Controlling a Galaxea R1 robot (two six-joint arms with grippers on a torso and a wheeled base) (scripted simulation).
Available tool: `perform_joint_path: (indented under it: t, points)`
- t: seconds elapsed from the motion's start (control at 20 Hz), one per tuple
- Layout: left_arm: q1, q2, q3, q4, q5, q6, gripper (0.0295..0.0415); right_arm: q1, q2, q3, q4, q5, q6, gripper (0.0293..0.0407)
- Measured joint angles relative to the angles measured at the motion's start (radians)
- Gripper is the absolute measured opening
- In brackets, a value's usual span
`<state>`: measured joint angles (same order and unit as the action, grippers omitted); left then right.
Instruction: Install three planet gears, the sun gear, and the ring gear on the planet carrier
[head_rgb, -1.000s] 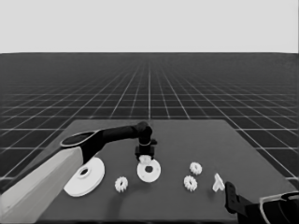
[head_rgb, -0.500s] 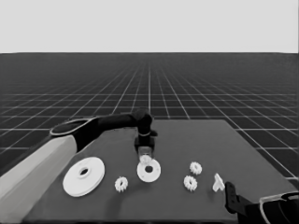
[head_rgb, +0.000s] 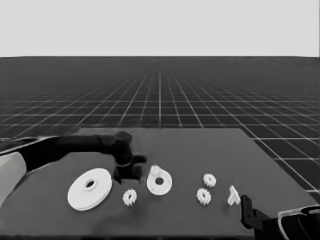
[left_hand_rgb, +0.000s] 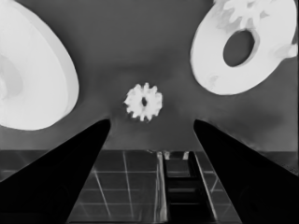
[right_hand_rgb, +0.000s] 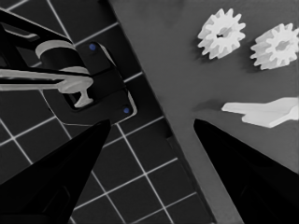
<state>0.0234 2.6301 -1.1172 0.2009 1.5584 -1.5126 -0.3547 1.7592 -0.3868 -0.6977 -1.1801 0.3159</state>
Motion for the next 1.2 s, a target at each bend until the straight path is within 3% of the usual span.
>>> perform_joint_path:
  t: [0.3, 0.35, 0.45, 0.8, 0.9, 1.2]
  points:
    - [0.006, -0.047, 0.063, 0.007, 0.003, -0.011, 0.0385, 0.0, 0.0, 0.0, 0.0, 0.0, 0.0, 0.0385]
    - [0.1, -0.04, 0.027, 0.109, -0.007, 0.016, 0.0385, 0.0, 0.0, 0.0, 0.0, 0.0, 0.0, 0.0385]
    - [0.198, -0.027, -0.032, 0.197, -0.031, 0.055, 0.0385, 0.0, 0.0, 0.0, 0.0, 0.0, 0.0, 0.0385]
    - [0.239, -0.017, -0.071, 0.237, -0.05, 0.079, 0.0385, 0.0, 0.0, 0.0, 0.0, 0.0, 0.0, 0.0385]
    - [0.24, -0.017, -0.072, 0.238, -0.05, 0.079, 0.0314, 0.0, 0.0, 0.0, 0.0, 0.0, 0.0, 0.0385]
    - [0.24, -0.016, -0.072, 0.238, -0.05, 0.079, 0.0312, 0.0, 0.0, 0.0, 0.0, 0.0, 0.0, 0.0385]
